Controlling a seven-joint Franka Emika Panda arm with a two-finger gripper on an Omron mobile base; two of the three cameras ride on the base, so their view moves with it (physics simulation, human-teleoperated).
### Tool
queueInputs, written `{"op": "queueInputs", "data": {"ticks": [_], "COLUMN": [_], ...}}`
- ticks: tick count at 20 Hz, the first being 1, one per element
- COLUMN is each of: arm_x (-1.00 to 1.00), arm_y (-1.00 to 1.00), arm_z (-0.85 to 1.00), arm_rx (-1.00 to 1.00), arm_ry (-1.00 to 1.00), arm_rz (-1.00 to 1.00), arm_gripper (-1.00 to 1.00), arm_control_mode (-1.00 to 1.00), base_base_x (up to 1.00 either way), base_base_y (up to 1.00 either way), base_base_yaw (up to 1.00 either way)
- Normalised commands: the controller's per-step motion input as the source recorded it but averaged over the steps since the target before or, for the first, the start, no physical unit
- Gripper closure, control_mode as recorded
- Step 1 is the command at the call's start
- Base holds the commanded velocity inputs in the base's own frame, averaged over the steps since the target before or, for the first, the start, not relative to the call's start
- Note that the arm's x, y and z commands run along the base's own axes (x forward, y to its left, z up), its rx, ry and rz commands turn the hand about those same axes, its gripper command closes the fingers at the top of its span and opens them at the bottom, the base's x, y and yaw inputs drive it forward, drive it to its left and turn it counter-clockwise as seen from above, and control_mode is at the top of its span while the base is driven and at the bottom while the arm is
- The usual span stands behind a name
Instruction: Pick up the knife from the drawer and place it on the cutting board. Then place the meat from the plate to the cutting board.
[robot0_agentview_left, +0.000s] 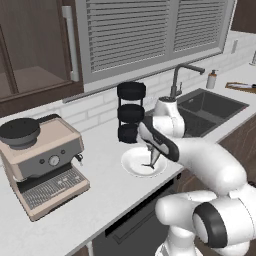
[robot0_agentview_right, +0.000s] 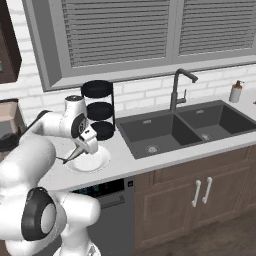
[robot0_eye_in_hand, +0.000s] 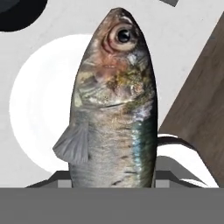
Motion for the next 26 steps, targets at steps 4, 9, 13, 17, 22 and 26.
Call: {"op": "queueInputs", "data": {"ticks": [4,9,13,17,22,26], "arm_x": [-0.57,0.0,0.0,0.0,0.0,0.0], "arm_y": [-0.37,0.0,0.0,0.0,0.0,0.0], "arm_z": [0.02,0.0,0.0,0.0,0.0,0.0], "arm_rx": [0.0,0.0,0.0,0.0,0.0,0.0], "arm_ry": [-0.16,0.0,0.0,0.0,0.0,0.0], "arm_rz": [0.0,0.0,0.0,0.0,0.0,0.0], "arm_gripper": [1.0,1.0,1.0,1.0,1.0,1.0], "arm_control_mode": [1.0,1.0,1.0,1.0,1.0,1.0], "base_base_x": [-0.05,0.11,0.67,0.94,0.78,0.67], "base_base_y": [-0.25,-1.0,-1.0,-1.0,-1.0,-1.0], "base_base_yaw": [0.0,0.0,-0.01,-0.01,-0.01,-0.04]}}
